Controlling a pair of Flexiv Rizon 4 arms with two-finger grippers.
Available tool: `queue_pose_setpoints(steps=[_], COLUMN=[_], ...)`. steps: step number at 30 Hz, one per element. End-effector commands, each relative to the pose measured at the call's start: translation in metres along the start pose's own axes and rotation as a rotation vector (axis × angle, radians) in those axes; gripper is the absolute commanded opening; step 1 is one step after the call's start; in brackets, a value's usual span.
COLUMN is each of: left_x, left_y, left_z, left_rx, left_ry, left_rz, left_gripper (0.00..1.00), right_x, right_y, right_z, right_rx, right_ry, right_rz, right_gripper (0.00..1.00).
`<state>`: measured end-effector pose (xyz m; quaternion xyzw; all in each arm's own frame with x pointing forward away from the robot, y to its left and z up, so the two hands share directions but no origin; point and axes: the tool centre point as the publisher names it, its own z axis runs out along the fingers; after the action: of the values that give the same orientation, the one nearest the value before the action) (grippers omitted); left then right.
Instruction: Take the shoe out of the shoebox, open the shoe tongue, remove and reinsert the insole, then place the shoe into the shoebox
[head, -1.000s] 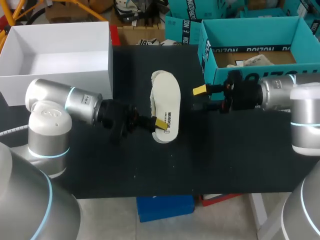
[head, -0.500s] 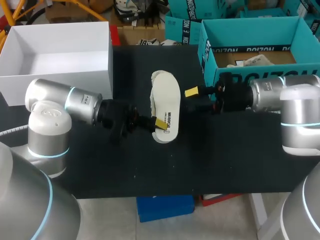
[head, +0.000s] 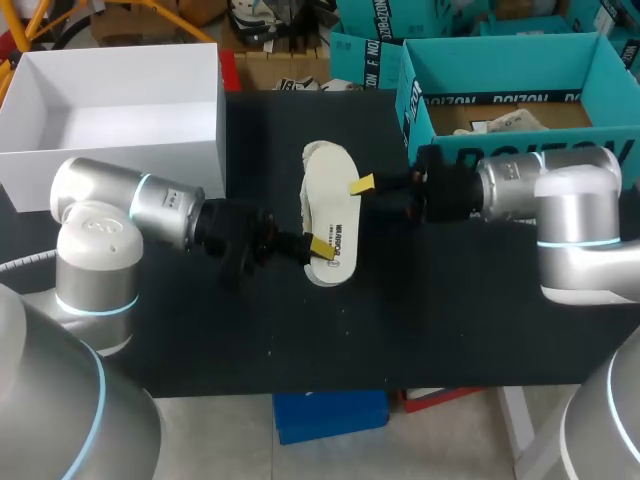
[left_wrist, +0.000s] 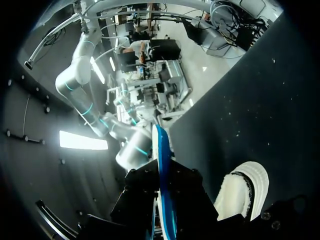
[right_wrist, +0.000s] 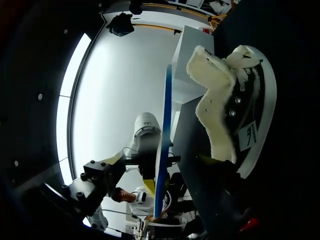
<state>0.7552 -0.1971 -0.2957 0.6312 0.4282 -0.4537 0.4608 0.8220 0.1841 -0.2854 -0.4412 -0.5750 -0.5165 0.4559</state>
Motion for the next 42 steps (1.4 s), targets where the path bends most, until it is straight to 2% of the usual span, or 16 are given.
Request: queue_pose_setpoints(steps=[1,6,11,16,20,28,32,35,42], left_x=[0.000,0.000,0.000,0.000,0.000,0.000,0.000,0.000,0.000], left_y=[-0.001,-0.001,-0.001,-0.001,-0.001,-0.001,-0.001,-0.001,-0.001], left_z=[0.001,0.001,0.001,0.001,0.001,0.001,0.001,0.001,0.001], left_rx=[-0.005,-0.005,-0.005,-0.005,-0.005,-0.005,-0.005,-0.005,-0.005], left_ry=[0.003,0.003,0.003,0.003,0.003,0.003,0.003,0.003,0.003], left_rz=[0.003,0.003,0.003,0.003,0.003,0.003,0.003,0.003,0.003], left_gripper=[0.00,0.00,0.00,0.00,0.00,0.00,0.00,0.00,0.00], right_x=[-0.002,-0.002,-0.002,-0.002,-0.003,-0.003,-0.004,-0.005,-0.006], right_y=[0.006,0.008,0.010,0.011,0.013,0.014,0.016,0.016,0.018], right_z=[0.008,0.012,0.012,0.007,0.007,0.005,0.004,0.005,0.004], right_rx=[0.011,0.022,0.032,0.027,0.027,0.030,0.027,0.028,0.029], right_ry=[-0.002,-0.008,-0.021,-0.031,-0.036,-0.044,-0.045,-0.047,-0.049], right_rz=[0.004,0.008,0.013,0.017,0.018,0.020,0.020,0.019,0.018], right_gripper=[0.71,0.69,0.71,0.62,0.47,0.40,0.24,0.00,0.00])
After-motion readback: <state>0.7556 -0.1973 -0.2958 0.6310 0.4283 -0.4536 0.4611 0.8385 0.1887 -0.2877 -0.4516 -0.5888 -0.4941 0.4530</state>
